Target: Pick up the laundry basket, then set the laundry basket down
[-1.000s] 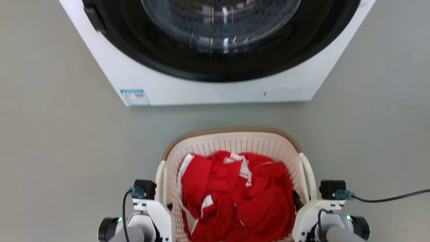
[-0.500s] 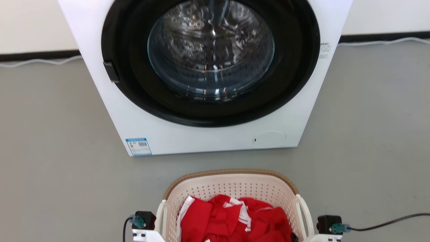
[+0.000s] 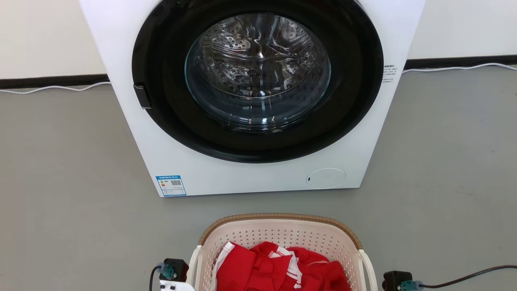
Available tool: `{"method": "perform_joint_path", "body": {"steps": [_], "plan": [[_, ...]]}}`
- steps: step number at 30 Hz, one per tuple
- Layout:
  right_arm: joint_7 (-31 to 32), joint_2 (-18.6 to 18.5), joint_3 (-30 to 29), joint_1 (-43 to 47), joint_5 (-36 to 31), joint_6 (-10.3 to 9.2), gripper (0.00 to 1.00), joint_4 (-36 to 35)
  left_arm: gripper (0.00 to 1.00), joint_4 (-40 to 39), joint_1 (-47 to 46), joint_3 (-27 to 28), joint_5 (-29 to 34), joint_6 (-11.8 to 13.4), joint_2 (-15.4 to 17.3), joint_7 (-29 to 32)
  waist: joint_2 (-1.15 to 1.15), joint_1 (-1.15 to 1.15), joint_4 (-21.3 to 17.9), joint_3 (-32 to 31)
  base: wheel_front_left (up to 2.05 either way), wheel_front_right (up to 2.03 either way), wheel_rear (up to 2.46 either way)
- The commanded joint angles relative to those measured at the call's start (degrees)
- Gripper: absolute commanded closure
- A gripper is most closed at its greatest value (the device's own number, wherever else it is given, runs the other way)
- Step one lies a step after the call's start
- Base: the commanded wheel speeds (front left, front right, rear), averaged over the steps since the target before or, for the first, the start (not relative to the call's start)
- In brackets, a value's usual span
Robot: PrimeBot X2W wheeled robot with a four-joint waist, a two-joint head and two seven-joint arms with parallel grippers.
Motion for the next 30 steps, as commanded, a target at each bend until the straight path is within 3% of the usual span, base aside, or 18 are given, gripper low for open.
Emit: {"method": "perform_joint_path", "body": {"steps": [1,30], "plan": [[-0.61,-3.81,1.33,0.69,0.46,0.18,1.0,1.12,1.0,0.55,-1.13,1.28,-0.15,0.64,5.24,-0.58,0.0,0.0,-0.16,0.13,0.0,0.0,0.0],[-2.85,-3.81,11.41,-1.56,10.62,0.18,1.0,1.53,1.0,0.23,-1.24,-0.56,-1.53,0.64,4.56,-1.12,0.0,0.0,-0.23,2.13,0.0,0.0,0.0]]}}
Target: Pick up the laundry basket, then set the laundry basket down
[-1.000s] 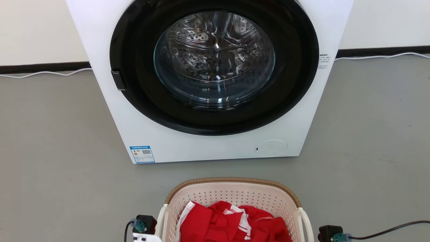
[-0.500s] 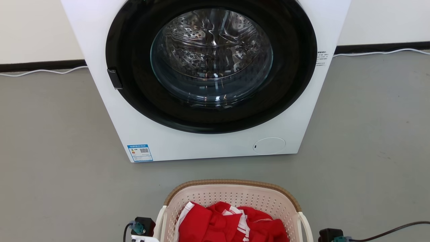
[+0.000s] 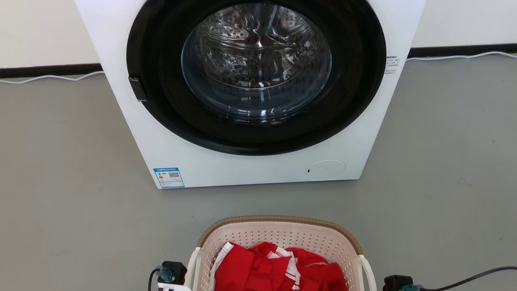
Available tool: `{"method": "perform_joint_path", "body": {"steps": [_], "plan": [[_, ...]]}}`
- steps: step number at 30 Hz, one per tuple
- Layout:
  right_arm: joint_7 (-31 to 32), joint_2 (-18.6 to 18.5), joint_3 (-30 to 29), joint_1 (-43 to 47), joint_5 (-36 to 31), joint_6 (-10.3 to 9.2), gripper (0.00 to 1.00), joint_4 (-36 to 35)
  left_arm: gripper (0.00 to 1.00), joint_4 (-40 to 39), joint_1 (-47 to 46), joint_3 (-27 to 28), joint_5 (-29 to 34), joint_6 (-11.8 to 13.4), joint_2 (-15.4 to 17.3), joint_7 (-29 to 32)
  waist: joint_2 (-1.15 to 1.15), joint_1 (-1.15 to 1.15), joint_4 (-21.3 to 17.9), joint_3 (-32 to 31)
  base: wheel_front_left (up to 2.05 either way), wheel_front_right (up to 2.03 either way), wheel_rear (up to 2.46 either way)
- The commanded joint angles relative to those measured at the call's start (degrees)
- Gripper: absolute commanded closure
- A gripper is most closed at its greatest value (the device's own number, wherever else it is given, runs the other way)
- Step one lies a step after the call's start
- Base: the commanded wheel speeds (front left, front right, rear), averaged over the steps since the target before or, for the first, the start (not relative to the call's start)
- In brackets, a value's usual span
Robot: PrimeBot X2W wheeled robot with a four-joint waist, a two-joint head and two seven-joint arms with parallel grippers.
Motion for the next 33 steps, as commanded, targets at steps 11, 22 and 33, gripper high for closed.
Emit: {"method": "perform_joint_path", "body": {"steps": [11,22,33], "plan": [[-2.23,-3.03,3.94,-2.38,2.98,0.11,1.0,0.51,1.0,0.66,-2.23,0.67,-0.94,0.52,3.56,-1.35,0.0,0.0,0.04,1.11,0.0,0.0,0.0],[-2.84,-3.03,7.15,-3.19,5.93,0.11,1.0,0.58,1.0,0.8,-2.74,-0.02,-1.47,0.52,3.49,-1.44,0.0,0.0,0.01,1.6,0.0,0.0,0.0],[-3.23,-3.03,9.64,-3.78,8.38,0.11,1.0,0.74,1.0,0.91,-3.02,-0.74,-2.12,0.52,3.41,-1.64,0.0,0.0,-0.12,1.76,0.0,0.0,0.0]]}}
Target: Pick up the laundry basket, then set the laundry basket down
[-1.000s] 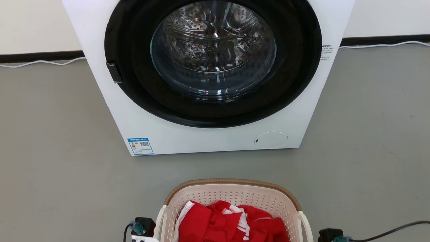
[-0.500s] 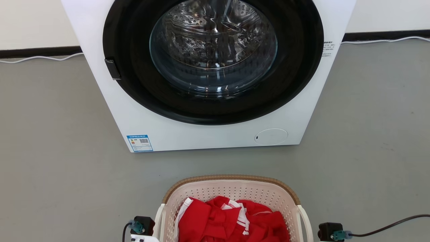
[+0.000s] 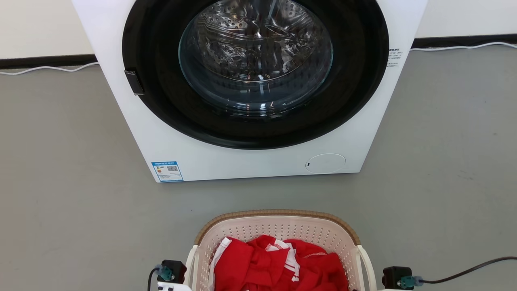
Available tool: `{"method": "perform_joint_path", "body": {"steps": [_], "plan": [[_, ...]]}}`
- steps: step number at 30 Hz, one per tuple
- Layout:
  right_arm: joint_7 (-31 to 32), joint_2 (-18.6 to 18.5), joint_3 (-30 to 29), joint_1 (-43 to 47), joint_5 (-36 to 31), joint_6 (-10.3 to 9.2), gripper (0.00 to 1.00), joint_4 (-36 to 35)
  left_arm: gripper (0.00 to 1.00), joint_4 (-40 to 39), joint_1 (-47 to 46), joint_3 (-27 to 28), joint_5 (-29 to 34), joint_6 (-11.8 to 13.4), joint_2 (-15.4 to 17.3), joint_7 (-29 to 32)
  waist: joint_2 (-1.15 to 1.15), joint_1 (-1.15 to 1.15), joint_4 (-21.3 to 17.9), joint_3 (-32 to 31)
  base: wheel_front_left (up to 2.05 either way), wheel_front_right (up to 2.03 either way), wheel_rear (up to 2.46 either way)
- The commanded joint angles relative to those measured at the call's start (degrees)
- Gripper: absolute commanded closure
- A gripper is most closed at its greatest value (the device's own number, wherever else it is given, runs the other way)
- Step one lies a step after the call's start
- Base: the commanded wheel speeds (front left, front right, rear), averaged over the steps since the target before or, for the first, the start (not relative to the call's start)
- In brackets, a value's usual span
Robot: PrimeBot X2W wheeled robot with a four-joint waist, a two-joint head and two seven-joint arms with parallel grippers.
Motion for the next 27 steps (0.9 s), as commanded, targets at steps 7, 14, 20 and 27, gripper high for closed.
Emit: {"method": "perform_joint_path", "body": {"steps": [7,14,20,27], "plan": [[-1.69,-2.41,1.22,-1.05,1.33,0.11,1.0,0.9,1.0,0.63,-2.65,0.65,-0.54,0.51,3.41,-0.79,0.0,0.0,-0.04,0.08,0.0,0.0,0.0],[-1.87,-2.41,1.77,-1.17,1.91,0.11,1.0,0.96,1.0,0.69,-2.74,0.31,-0.86,0.51,3.39,-0.9,0.0,0.0,0.07,0.12,0.0,0.0,0.0],[-2.0,-2.41,2.16,-1.24,2.31,0.11,1.0,0.86,1.0,0.82,-2.77,-0.02,-1.17,0.51,3.43,-1.0,0.0,0.0,0.1,0.1,0.0,0.0,0.0],[-2.11,-2.41,2.46,-1.3,2.56,0.11,1.0,0.79,1.0,0.88,-2.84,-0.43,-1.5,0.51,3.46,-1.16,0.0,0.0,0.1,0.2,0.0,0.0,0.0]]}}
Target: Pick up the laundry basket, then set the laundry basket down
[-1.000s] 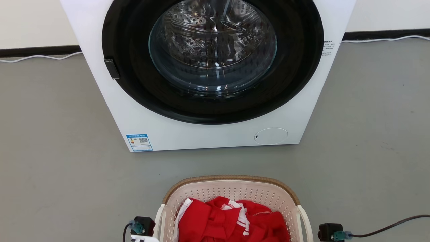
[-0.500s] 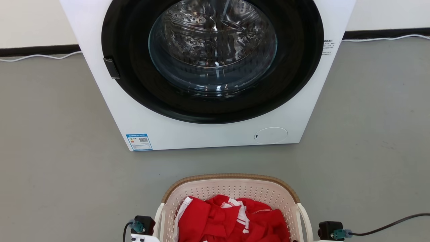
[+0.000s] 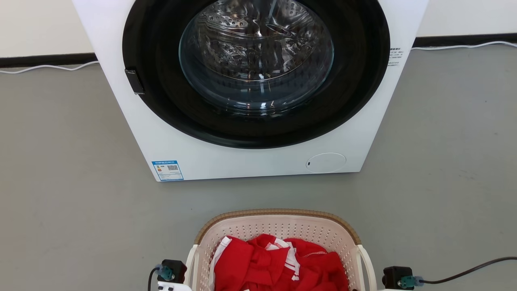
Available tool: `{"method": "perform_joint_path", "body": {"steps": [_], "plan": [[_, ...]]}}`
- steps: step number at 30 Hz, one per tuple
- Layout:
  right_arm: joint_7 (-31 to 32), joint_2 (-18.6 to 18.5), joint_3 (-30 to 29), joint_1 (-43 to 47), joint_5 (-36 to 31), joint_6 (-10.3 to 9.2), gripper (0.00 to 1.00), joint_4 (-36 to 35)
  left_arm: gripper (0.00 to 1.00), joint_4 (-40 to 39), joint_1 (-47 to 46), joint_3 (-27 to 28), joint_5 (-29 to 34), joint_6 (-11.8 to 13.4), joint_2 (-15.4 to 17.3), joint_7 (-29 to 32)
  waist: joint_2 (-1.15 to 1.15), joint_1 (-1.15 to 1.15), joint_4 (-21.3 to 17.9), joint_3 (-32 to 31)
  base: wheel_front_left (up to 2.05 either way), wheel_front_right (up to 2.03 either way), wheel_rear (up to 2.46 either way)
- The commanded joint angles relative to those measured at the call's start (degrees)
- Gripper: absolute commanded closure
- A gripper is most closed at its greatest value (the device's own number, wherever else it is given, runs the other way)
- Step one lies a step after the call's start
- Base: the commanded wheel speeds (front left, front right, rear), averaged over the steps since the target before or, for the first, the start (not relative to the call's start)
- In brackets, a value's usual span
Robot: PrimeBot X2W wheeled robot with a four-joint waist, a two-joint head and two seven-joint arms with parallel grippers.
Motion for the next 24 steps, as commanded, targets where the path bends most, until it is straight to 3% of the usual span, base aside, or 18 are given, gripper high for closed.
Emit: {"method": "perform_joint_path", "body": {"steps": [1,24], "plan": [[-1.53,-2.34,0.2,-0.95,0.09,0.11,1.0,0.76,1.0,0.62,-2.53,1.03,-0.47,0.51,3.42,-0.82,0.0,0.0,-0.01,0.05,0.0,0.0,0.0],[-1.88,-2.34,0.5,-1.71,0.63,0.11,1.0,0.85,1.0,0.95,-3.44,-0.16,-1.36,0.51,3.37,-1.24,0.0,0.0,0.51,1.91,0.0,0.0,0.0]]}}
